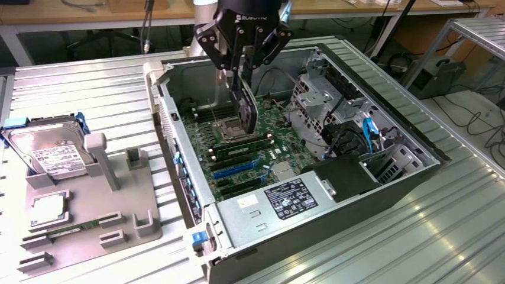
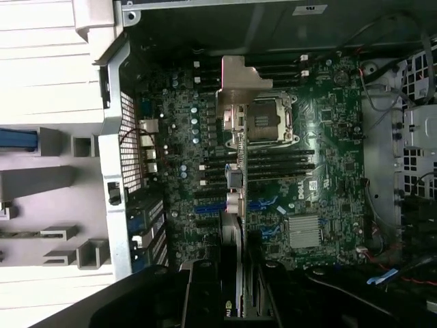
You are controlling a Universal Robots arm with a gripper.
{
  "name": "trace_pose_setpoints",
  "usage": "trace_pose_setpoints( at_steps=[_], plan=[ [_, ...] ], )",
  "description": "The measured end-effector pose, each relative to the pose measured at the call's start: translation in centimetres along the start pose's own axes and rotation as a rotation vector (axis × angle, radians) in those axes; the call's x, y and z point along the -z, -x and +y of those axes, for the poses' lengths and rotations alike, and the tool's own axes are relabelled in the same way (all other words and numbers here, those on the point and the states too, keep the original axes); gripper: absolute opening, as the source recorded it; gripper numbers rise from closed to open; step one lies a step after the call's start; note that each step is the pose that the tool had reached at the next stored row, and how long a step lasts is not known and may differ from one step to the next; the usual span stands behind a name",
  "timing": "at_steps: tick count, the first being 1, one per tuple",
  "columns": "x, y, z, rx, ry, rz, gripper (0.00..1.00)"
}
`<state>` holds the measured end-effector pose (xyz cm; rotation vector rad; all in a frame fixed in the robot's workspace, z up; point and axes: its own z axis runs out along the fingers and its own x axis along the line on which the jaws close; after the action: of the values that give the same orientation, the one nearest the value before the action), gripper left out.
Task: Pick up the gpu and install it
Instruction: 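Pick up the gpu and move the gpu toward the slot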
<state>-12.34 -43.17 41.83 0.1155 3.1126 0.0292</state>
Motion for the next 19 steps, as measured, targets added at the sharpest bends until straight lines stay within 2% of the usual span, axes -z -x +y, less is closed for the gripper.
trace_pose_setpoints(
  at_steps=[10,19],
  plan=[
    [-0.42,1.7,1.65,0.002,-0.0039,-0.0002,0.26],
    [-1.04,3.9,3.09,0.005,-0.0098,-0.0003,0.26]
  ],
)
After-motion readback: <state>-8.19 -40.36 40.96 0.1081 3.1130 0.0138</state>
